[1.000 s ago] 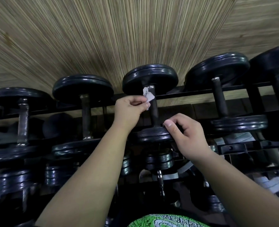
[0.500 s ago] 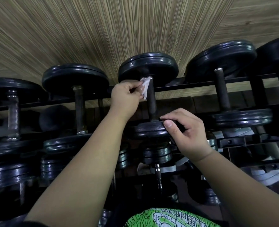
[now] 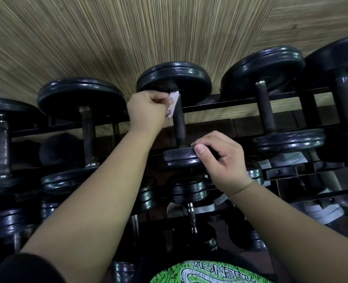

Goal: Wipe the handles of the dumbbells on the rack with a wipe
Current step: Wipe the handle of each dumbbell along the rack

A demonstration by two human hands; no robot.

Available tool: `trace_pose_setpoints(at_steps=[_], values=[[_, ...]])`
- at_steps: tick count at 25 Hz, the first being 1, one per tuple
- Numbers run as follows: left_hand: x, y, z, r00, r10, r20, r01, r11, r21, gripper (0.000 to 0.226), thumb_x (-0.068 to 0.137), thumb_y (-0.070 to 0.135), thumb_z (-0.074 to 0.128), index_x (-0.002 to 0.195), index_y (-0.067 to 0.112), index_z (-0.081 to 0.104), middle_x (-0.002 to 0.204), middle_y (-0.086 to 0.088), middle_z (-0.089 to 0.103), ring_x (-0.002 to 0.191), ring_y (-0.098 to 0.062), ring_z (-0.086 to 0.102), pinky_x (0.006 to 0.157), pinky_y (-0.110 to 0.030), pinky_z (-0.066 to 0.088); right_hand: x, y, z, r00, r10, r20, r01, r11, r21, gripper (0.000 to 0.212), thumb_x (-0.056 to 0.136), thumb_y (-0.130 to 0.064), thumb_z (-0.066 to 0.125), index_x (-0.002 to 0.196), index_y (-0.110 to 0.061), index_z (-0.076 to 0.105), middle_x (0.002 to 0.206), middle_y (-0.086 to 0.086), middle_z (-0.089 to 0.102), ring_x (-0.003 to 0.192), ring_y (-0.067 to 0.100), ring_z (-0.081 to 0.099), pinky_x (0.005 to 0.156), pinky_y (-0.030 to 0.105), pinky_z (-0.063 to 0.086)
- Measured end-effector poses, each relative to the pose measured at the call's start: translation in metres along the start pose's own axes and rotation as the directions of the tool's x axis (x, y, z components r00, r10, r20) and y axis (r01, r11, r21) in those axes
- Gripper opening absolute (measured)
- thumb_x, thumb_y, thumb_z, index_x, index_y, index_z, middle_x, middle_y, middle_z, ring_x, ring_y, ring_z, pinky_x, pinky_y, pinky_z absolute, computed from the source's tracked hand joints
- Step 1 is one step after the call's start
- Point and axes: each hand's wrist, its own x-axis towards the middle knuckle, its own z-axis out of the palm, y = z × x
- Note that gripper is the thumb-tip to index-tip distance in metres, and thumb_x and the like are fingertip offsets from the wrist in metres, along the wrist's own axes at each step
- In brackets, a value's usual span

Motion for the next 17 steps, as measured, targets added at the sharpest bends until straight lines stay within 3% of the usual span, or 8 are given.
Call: trace_pose_setpoints(at_steps=[3, 6, 8, 11, 13, 17], values=[[-0.022, -0.010, -0.008, 0.988, -0.024, 0.150, 0.030, 0.999, -0.037, 0.019, 0.083, 0.007, 0.086, 0.083, 0.025, 0.077, 0.079, -0.001, 0.076, 0.068, -0.013, 0.074, 0.078, -0.033, 0.065, -0.001, 0.001, 0.001, 1.000, -0.012, -0.019, 0.012, 1.000, 0.005, 0.031, 0.100, -0.033, 0.059, 0.089, -0.009, 0.077, 0.086, -0.001, 0.070, 0.086, 0.018, 0.069, 0.074, 0.042, 0.055], [-0.047, -0.022, -0.021, 0.960, -0.072, 0.271, 0.062, 0.997, 0.044, 0.025, 0.078, 0.004, 0.090, 0.077, 0.025, 0.078, 0.086, -0.002, 0.078, 0.079, -0.013, 0.077, 0.083, -0.031, 0.064, -0.001, 0.002, 0.001, 1.000, -0.016, -0.026, 0.015, 1.000, -0.012, 0.032, 0.100, -0.033, 0.059, 0.089, -0.009, 0.077, 0.086, -0.001, 0.070, 0.085, 0.019, 0.069, 0.073, 0.042, 0.055], [-0.040, -0.016, -0.018, 0.972, -0.073, 0.222, 0.078, 0.997, -0.012, 0.024, 0.080, 0.001, 0.088, 0.075, 0.023, 0.077, 0.080, -0.003, 0.077, 0.073, -0.015, 0.077, 0.077, -0.034, 0.065, -0.001, 0.002, 0.002, 0.999, -0.017, -0.036, 0.017, 1.000, -0.012, 0.032, 0.100, -0.032, 0.059, 0.088, -0.009, 0.077, 0.085, -0.001, 0.070, 0.085, 0.019, 0.069, 0.072, 0.043, 0.055], [-0.018, 0.003, -0.006, 0.996, -0.006, 0.090, 0.009, 0.999, -0.032, 0.022, 0.084, 0.006, 0.085, 0.077, 0.025, 0.076, 0.067, 0.004, 0.074, 0.057, -0.005, 0.071, 0.062, -0.021, 0.058, -0.001, 0.002, 0.003, 0.999, -0.023, -0.044, 0.023, 1.000, -0.019, 0.032, 0.099, -0.032, 0.059, 0.087, -0.008, 0.077, 0.084, 0.000, 0.070, 0.084, 0.019, 0.069, 0.071, 0.042, 0.055], [-0.009, 0.007, -0.003, 0.998, -0.002, 0.057, 0.004, 1.000, -0.029, 0.020, 0.084, 0.009, 0.086, 0.078, 0.026, 0.076, 0.068, 0.003, 0.074, 0.057, -0.005, 0.071, 0.061, -0.018, 0.056, -0.001, 0.002, 0.003, 0.999, -0.022, -0.043, 0.020, 0.999, -0.025, 0.032, 0.099, -0.032, 0.059, 0.087, -0.008, 0.077, 0.084, 0.000, 0.070, 0.084, 0.019, 0.069, 0.071, 0.043, 0.055], [-0.037, -0.003, -0.018, 0.947, -0.104, 0.303, 0.106, 0.994, 0.010, 0.014, 0.082, -0.001, 0.085, 0.080, 0.010, 0.077, 0.073, -0.001, 0.073, 0.056, -0.003, 0.069, 0.061, -0.017, 0.059, -0.001, 0.003, 0.005, 0.997, -0.041, -0.067, 0.038, 0.999, -0.036, 0.032, 0.099, -0.031, 0.059, 0.086, -0.007, 0.077, 0.084, 0.001, 0.070, 0.082, 0.020, 0.068, 0.070, 0.042, 0.054]])
